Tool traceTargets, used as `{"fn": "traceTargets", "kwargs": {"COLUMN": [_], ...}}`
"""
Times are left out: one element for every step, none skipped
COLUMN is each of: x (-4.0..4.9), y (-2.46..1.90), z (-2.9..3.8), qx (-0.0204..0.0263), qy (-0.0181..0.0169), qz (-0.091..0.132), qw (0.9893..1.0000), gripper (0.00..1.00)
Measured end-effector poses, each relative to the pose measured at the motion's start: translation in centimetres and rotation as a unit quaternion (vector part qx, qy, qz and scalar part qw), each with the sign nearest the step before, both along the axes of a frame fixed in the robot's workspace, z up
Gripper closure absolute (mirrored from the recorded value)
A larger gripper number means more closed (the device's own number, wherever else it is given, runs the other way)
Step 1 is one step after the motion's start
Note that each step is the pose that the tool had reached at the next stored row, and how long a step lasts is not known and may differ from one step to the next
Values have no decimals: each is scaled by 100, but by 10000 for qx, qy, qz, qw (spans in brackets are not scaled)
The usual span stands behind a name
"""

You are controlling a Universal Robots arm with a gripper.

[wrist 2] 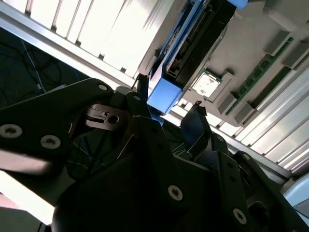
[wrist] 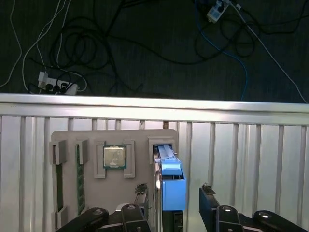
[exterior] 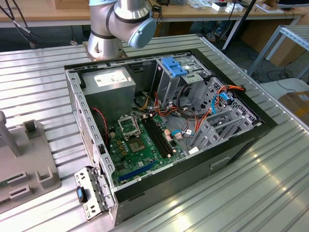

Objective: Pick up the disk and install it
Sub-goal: 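Pick up the disk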

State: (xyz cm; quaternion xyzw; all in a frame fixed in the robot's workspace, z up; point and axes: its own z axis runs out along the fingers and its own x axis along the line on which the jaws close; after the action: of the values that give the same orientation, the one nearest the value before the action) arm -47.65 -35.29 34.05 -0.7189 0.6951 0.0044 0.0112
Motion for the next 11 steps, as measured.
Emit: {"fn": "traceTargets", "kwargs": {"x": [0, 0, 0, 0, 0, 0, 0, 0, 0, 0, 0], "y": [0, 0, 0, 0, 0, 0, 0, 0, 0, 0, 0], "z": [-34, -65, -98, -138, -157, -178, -206, -223, -245, -262, -266], "qx": [0, 0, 0, 0, 0, 0, 0, 0, 0, 0, -1], "qy": [0, 0, 0, 0, 1, 1, 0, 0, 0, 0, 2], "qz": [0, 0, 0, 0, 0, 0, 0, 0, 0, 0, 0], "qw": [10000, 10000, 10000, 10000, 10000, 10000, 10000, 10000, 10000, 10000, 10000], "gripper": [46, 46, 46, 46, 46, 46, 46, 46, 46, 46, 46]}}
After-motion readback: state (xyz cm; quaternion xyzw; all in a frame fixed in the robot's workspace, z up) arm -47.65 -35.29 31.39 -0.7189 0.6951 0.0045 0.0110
